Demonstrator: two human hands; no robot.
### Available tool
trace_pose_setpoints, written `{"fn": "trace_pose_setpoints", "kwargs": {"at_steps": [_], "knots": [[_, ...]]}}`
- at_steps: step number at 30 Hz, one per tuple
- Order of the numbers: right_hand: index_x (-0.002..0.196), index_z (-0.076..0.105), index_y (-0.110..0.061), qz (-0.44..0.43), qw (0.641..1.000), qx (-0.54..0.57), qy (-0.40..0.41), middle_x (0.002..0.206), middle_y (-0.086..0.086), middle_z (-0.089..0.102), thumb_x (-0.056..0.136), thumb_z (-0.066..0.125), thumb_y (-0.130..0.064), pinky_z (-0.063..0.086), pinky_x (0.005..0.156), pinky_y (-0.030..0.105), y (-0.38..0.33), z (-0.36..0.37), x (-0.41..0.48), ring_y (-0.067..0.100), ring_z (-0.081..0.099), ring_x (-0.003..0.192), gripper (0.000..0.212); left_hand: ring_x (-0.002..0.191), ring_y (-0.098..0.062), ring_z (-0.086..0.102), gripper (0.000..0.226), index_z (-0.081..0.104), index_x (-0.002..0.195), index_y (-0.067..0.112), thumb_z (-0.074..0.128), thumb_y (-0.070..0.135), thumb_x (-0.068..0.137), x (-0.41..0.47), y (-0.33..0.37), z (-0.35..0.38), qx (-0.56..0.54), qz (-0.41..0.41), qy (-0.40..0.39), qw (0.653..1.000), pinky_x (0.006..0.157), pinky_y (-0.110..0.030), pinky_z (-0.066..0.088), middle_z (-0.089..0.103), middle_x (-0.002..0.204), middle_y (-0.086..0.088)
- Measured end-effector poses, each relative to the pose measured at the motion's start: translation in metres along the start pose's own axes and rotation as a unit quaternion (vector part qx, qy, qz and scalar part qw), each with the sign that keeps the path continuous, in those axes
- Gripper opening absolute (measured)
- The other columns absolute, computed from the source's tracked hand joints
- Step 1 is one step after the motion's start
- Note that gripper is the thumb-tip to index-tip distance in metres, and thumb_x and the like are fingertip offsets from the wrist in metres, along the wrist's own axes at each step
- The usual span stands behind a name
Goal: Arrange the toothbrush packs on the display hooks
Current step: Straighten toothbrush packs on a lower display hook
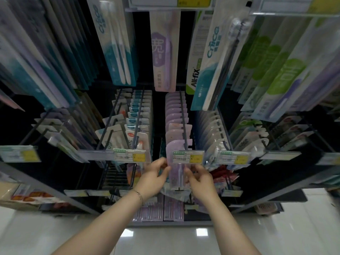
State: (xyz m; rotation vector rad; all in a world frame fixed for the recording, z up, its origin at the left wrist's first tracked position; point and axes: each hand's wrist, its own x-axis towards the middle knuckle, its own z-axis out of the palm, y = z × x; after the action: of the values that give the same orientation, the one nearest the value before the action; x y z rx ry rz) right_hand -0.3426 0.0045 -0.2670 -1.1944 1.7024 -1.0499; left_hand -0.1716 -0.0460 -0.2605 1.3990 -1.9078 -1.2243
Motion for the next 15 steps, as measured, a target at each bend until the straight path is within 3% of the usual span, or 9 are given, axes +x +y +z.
{"fn": "trace_pose_setpoints", "kwargs": {"at_steps": [1,3,4,6,8,9,11,13,15], "knots": [[0.094,0.059,-0.032,0.006,1.000,0.011,-0.003,0.084,0.014,0.067,0.098,0.052,-0.017,0.057,0.075,0.043,-0.001,0.000,0.001,0.033,0.065,0.075,0.017,0.092,-0.008,0.059,0.014,0.060,0.103,0.020,0.047,0.017,0.099,0.001,-0.002,-0.001,-0.003,-0.002,0.013,1.000,0.079,-0.021,0.047,0.062,0.099,0.005],[0.105,0.057,-0.029,0.016,0.999,0.030,0.007,0.097,0.008,0.066,0.097,0.045,-0.002,0.056,0.073,0.020,-0.005,0.000,0.006,0.022,0.065,0.078,0.030,0.099,-0.009,0.055,0.019,0.057,0.108,0.017,0.042,0.010,0.099,0.004,-0.004,-0.001,-0.010,-0.023,0.032,0.999,0.081,-0.013,0.041,0.058,0.108,0.004],[0.113,0.056,-0.023,0.021,0.999,0.031,0.016,0.106,0.006,0.064,0.096,0.042,0.004,0.054,0.073,0.015,-0.008,0.000,0.010,0.017,0.064,0.080,0.035,0.103,-0.010,0.055,0.022,0.054,0.114,0.017,0.040,0.009,0.099,0.006,-0.004,-0.001,-0.014,-0.038,0.048,0.998,0.082,-0.012,0.039,0.057,0.113,0.003],[0.130,0.051,-0.016,0.030,0.998,0.047,0.034,0.120,0.006,0.061,0.090,0.045,0.011,0.056,0.083,0.029,-0.009,0.002,0.021,0.019,0.064,0.091,0.049,0.100,-0.006,0.055,0.028,0.045,0.125,0.023,0.038,0.012,0.100,0.010,-0.003,0.001,-0.047,-0.069,0.075,0.994,0.078,-0.008,0.037,0.054,0.125,0.002],[0.137,0.047,-0.025,0.043,0.998,0.036,0.040,0.130,0.004,0.057,0.084,0.056,0.009,0.052,0.094,0.039,-0.012,0.001,0.033,0.023,0.061,0.109,0.064,0.091,0.004,0.049,0.033,0.037,0.136,0.028,0.035,0.022,0.103,0.016,0.005,0.002,-0.082,-0.094,0.085,0.989,0.064,0.001,0.030,0.046,0.133,0.006],[0.138,0.045,-0.029,0.047,0.998,0.020,0.037,0.135,0.001,0.055,0.082,0.060,0.007,0.049,0.099,0.038,-0.014,0.001,0.038,0.021,0.056,0.118,0.068,0.098,0.000,0.050,0.036,0.035,0.140,0.029,0.032,0.027,0.104,0.018,0.011,0.003,-0.104,-0.110,0.085,0.985,0.060,-0.001,0.027,0.042,0.133,0.008],[0.139,0.044,-0.025,0.028,0.999,0.030,0.023,0.140,0.001,0.049,0.089,0.057,0.003,0.045,0.100,0.030,-0.022,0.001,0.049,0.018,0.047,0.128,0.059,0.127,-0.013,0.041,0.040,0.035,0.144,0.028,0.031,0.032,0.104,0.025,0.022,0.003,-0.173,-0.130,0.103,0.971,0.073,-0.005,0.018,0.038,0.141,0.007],[0.129,0.054,-0.012,-0.004,0.997,0.066,0.045,0.130,0.008,0.056,0.100,0.044,-0.007,0.051,0.087,0.023,-0.034,0.001,0.060,0.019,0.052,0.120,0.031,0.135,-0.016,0.035,0.039,0.041,0.142,0.023,0.033,0.030,0.104,0.040,0.025,0.006,-0.234,-0.133,0.155,0.951,0.092,-0.009,0.018,0.039,0.148,0.002],[0.101,0.061,-0.006,0.000,0.992,0.122,0.037,0.094,0.008,0.065,0.101,0.039,-0.007,0.055,0.066,0.019,-0.040,-0.002,0.065,0.013,0.065,0.084,0.023,0.134,-0.018,0.040,0.038,0.047,0.138,0.020,0.034,0.029,0.104,0.050,0.026,0.006,-0.244,-0.131,0.177,0.944,0.103,-0.018,0.025,0.045,0.144,-0.001]]}}
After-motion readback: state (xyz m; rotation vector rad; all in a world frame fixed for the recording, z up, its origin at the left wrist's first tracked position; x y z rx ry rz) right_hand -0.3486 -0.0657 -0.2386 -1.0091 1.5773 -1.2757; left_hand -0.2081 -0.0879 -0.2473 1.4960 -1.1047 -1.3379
